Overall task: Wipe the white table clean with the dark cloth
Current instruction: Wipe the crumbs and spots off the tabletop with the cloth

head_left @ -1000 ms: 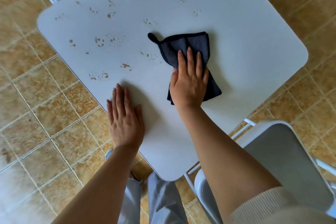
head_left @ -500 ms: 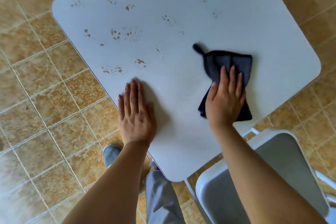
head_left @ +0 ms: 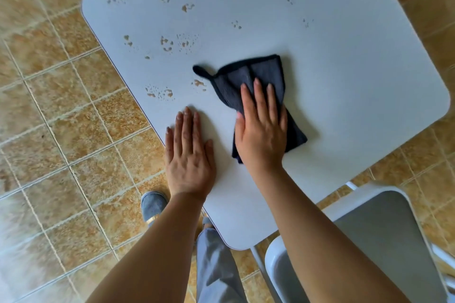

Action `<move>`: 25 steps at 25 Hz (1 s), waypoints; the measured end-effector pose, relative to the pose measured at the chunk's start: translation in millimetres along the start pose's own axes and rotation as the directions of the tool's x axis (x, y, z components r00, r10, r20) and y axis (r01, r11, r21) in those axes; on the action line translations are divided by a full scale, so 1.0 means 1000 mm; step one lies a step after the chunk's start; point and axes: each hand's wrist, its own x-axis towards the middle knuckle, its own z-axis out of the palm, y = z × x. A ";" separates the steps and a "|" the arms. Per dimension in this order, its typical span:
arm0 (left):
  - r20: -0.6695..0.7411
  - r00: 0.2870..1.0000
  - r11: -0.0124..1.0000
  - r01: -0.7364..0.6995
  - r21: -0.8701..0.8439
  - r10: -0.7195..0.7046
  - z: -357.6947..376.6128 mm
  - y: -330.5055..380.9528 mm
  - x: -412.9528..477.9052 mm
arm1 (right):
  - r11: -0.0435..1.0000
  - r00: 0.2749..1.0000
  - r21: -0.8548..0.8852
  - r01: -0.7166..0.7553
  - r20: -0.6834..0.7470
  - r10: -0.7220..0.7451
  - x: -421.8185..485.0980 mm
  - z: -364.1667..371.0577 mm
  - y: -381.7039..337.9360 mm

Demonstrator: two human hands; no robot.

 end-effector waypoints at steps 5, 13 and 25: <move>0.015 1.000 1.000 -0.013 -0.004 0.013 0.000 0.001 0.002 | 0.976 0.983 -0.118 -0.183 -0.021 0.181 -0.009 -0.012 0.061; 0.014 1.000 1.000 -0.016 -0.008 0.016 0.000 -0.002 0.000 | 0.985 0.984 -0.018 -0.170 -0.048 0.169 0.101 0.024 -0.012; 0.095 0.994 0.999 -0.052 -0.013 0.053 -0.016 -0.036 -0.024 | 0.956 0.955 -0.005 0.294 0.050 -0.294 0.007 0.006 -0.021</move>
